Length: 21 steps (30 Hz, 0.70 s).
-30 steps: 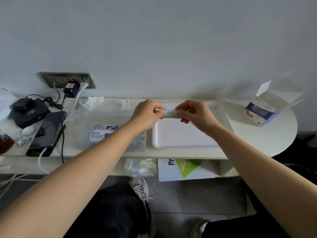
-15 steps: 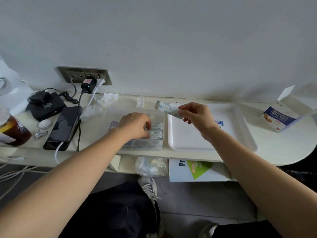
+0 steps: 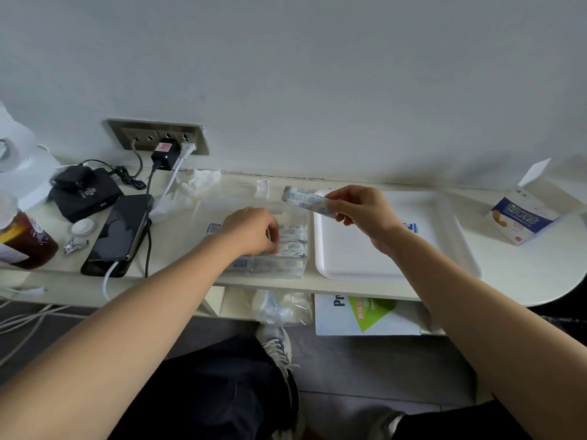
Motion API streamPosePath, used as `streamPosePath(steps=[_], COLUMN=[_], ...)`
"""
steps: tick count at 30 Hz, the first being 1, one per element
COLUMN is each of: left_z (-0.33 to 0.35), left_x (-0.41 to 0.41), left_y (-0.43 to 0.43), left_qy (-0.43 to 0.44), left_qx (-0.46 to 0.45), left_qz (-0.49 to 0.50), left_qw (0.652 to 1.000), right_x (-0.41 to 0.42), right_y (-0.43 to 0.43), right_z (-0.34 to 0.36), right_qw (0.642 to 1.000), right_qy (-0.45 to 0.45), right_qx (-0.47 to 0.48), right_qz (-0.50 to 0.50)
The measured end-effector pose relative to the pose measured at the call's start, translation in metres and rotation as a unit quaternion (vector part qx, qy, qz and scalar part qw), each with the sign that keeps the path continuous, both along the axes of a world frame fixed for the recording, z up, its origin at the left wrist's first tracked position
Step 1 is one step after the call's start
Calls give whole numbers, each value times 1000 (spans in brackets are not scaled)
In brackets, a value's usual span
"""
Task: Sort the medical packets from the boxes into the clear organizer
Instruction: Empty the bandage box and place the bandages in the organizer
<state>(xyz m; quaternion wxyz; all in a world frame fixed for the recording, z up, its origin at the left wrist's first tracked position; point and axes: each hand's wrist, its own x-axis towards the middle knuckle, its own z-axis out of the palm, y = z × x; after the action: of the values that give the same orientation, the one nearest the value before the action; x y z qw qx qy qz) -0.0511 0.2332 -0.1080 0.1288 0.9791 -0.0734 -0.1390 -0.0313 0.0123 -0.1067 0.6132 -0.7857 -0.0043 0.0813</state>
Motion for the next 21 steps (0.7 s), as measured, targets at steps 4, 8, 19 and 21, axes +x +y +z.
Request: streamPosePath(steps=[4, 8, 19, 21], left_z=[-3, -4, -2, -1], left_x=[-1, 1, 4, 2], left_y=[0, -3, -1, 4], left_qy=[9, 33, 70, 73], left_qx=[-11, 0, -46, -66], left_qz=[14, 24, 20, 9], left_qw=[1000, 999, 996, 995], right_x=[0, -2, -1, 0], right_y=[3, 6, 6, 8], right_z=[2, 3, 10, 11], right_qw=[1000, 1000, 999, 999], right_qy=[9, 14, 26, 26], right_qx=[-7, -18, -32, -30], right_qz=[6, 8, 21, 22])
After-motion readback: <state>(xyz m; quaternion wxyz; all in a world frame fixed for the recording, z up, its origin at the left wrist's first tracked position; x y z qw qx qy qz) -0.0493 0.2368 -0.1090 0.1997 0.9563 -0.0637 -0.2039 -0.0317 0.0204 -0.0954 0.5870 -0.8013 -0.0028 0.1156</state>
